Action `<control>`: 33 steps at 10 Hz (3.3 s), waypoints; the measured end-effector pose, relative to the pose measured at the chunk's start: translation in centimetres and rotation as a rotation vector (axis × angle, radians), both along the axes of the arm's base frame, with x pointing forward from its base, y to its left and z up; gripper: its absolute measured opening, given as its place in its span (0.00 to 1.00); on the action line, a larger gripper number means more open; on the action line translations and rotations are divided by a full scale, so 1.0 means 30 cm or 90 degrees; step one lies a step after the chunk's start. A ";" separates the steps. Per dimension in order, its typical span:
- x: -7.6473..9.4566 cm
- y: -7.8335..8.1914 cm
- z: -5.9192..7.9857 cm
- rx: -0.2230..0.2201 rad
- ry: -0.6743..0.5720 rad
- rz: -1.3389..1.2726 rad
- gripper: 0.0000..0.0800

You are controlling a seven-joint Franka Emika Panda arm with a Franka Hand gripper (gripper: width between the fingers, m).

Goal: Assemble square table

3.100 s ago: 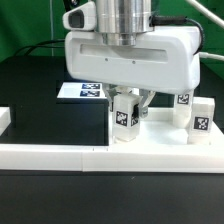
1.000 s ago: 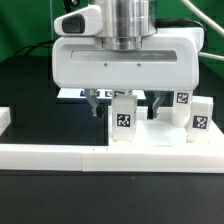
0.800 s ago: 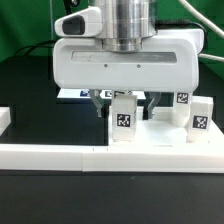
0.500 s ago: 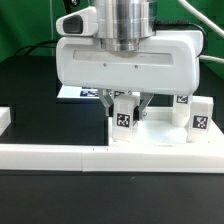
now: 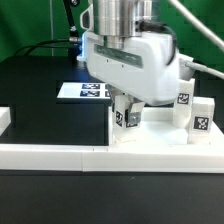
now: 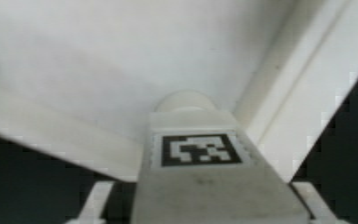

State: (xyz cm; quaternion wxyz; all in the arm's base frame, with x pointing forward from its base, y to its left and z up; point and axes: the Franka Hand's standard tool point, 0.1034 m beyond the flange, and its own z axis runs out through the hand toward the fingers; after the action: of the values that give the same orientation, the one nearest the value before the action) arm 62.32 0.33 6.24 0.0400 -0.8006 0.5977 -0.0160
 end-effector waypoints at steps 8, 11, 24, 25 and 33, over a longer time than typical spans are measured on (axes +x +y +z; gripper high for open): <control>0.015 -0.005 0.017 0.063 -0.023 -0.150 0.62; 0.008 -0.011 0.020 0.043 -0.041 0.055 0.80; 0.008 0.012 0.034 -0.072 -0.004 0.521 0.36; 0.008 0.010 0.034 -0.068 -0.003 0.464 0.36; 0.001 -0.014 0.033 0.002 0.021 -0.198 0.36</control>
Offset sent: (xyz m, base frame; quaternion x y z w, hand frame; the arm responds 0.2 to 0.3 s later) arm 0.0156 0.0173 0.0073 0.0347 -0.0635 0.2968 0.9522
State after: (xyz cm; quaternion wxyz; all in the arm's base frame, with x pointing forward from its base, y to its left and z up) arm 62.35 -0.10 7.23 0.0285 -0.6982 0.7153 -0.0081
